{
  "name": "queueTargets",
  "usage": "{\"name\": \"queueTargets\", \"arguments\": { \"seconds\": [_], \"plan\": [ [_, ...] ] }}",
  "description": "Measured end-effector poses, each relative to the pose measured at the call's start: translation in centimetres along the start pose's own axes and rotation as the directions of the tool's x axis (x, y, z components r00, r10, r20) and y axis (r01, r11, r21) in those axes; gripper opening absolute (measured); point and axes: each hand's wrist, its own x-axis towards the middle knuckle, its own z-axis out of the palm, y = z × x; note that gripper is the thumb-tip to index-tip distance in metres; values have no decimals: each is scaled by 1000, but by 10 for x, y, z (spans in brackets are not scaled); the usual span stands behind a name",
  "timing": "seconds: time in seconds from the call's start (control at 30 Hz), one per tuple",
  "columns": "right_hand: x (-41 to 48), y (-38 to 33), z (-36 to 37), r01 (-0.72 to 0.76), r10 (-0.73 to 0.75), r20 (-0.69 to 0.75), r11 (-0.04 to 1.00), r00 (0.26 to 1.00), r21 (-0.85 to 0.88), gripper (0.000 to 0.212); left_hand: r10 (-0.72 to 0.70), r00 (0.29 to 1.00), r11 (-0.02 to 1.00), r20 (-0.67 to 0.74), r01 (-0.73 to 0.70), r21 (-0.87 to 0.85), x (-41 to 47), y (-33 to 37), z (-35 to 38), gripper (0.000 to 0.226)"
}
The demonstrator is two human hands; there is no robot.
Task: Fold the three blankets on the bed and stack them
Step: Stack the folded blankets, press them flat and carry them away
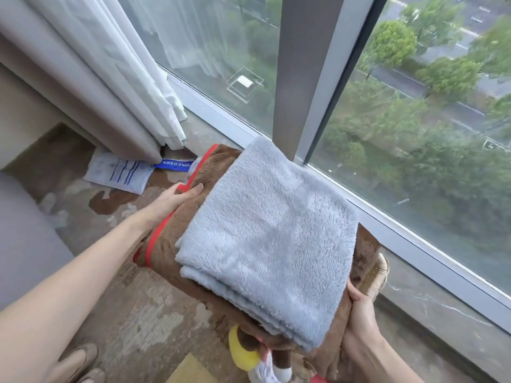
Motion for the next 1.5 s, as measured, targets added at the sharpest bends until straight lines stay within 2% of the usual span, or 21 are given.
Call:
{"name": "queueTargets", "arguments": {
  "seconds": [0.17, 0.27, 0.37, 0.47, 0.53, 0.57, 0.63, 0.7, 0.77, 0.83, 0.9, 0.93, 1.0, 1.07, 1.13, 1.23, 1.4, 1.5],
  "plan": [
    [-3, 7, -21, -77, 85, -173, 996, 981, 48, 42, -46, 987, 996, 154, 34, 83, 21, -9, 32, 33],
    [2, 4, -20, -90, 103, -238, 994, 966, 64, 33, -77, 986, 982, 147, 49, 183, 33, -8, 48, 36],
    [13, 2, -11, -78, 86, -268, 996, 960, 43, 36, -125, 981, 978, 150, 96, 186, 47, -12, 56, 37],
    [27, 1, -4, -98, 77, -266, 993, 961, -66, 36, -93, 981, 952, 168, 38, 302, 59, -25, 70, 40],
    [37, 2, -2, -115, 49, -300, 972, 953, -204, 24, -84, 991, 861, 100, 22, 508, 71, -36, 83, 37],
    [41, 1, 0, -134, 38, -315, 948, 948, -289, 21, -116, 993, 813, 25, 80, 577, 75, -41, 88, 34],
    [50, -1, 7, -216, 91, -324, 902, 941, -373, 26, -203, 974, 763, -100, 222, 608, 84, -45, 94, 30],
    [65, -3, 11, -253, 87, -349, 848, 933, -466, 27, -226, 966, 763, -127, 256, 593, 87, -43, 97, 33],
    [76, -8, 15, -247, 8, -361, 743, 933, -622, 13, -173, 976, 791, -129, 216, 573, 85, -41, 102, 32],
    [82, -9, 17, -200, -126, -331, 584, 935, -787, 33, -58, 992, 821, -108, 109, 560, 79, -45, 113, 29],
    [79, -8, 20, -69, -325, -197, 367, 925, -928, 41, 88, 995, 783, -39, -45, 620, 72, -58, 130, 40],
    [79, -5, 23, 26, -406, -75, 238, 911, -971, 41, 180, 983, 693, 31, -150, 705, 69, -66, 140, 47],
    [85, 3, 28, 216, -476, 206, -35, 855, -976, 46, 319, 931, 429, 179, -311, 848, 68, -85, 161, 54],
    [102, 14, 31, 330, -460, 422, -269, 781, -905, 56, 339, 901, 238, 270, -359, 902, 76, -108, 178, 57],
    [127, 24, 31, 384, -400, 544, -415, 738, -825, 63, 349, 888, 123, 300, -361, 925, 91, -132, 185, 57],
    [171, 41, 21, 411, -348, 627, -524, 697, -747, 67, 421, 849, 9, 320, -357, 934, 118, -160, 181, 58],
    [225, 70, 1, 425, -379, 660, -539, 649, -728, 67, 434, 827, -27, 357, -384, 923, 153, -195, 179, 59],
    [250, 81, -3, 411, -414, 660, -544, 626, -731, 66, 408, 838, 1, 362, -397, 918, 168, -205, 181, 58]
  ]
}}
